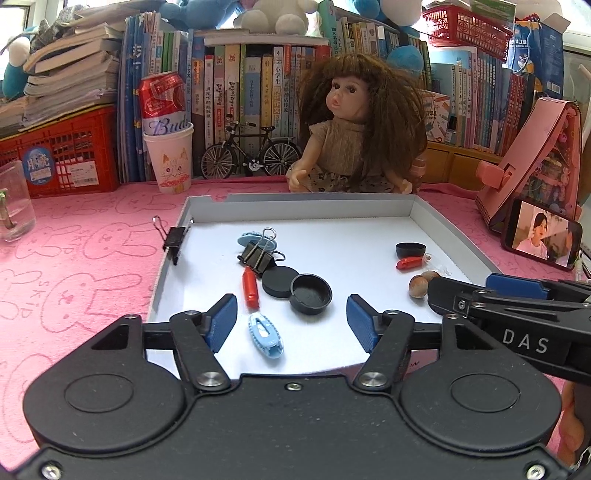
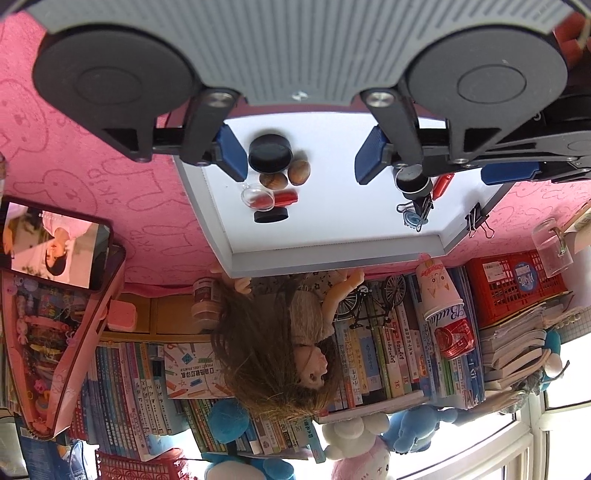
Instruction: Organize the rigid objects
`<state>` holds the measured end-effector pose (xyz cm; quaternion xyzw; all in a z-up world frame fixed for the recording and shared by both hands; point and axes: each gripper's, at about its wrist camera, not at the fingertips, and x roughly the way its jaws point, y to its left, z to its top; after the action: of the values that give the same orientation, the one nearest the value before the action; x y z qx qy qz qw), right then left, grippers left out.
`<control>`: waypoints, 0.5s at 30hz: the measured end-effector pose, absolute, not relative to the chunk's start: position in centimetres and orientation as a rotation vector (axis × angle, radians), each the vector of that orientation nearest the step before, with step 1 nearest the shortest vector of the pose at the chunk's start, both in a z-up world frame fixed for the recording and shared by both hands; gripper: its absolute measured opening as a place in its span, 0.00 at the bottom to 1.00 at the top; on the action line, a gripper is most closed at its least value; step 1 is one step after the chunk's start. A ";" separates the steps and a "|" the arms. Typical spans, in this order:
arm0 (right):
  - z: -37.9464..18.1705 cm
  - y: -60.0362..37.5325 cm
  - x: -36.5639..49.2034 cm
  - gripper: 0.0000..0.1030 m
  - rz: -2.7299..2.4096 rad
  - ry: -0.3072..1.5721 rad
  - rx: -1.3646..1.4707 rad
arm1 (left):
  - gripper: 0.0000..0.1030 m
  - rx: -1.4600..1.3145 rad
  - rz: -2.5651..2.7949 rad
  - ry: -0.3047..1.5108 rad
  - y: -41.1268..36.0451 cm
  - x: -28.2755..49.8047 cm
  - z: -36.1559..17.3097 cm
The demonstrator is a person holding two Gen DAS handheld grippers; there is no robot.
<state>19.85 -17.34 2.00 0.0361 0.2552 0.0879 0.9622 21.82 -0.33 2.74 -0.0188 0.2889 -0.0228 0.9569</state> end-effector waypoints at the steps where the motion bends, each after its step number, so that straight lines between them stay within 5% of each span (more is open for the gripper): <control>1: 2.1 -17.4 19.6 0.78 0.174 0.512 0.071 | 0.64 -0.038 -0.046 0.584 -0.3 21.6 2.9; 15: 2.2 -18.2 15.9 0.88 0.161 0.510 0.045 | 0.74 -0.067 -0.048 0.571 0.5 16.8 3.3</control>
<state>15.88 -18.21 2.19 0.0221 0.2522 0.0796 0.9641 16.78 0.47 3.27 -0.0331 0.2816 -0.0235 0.9587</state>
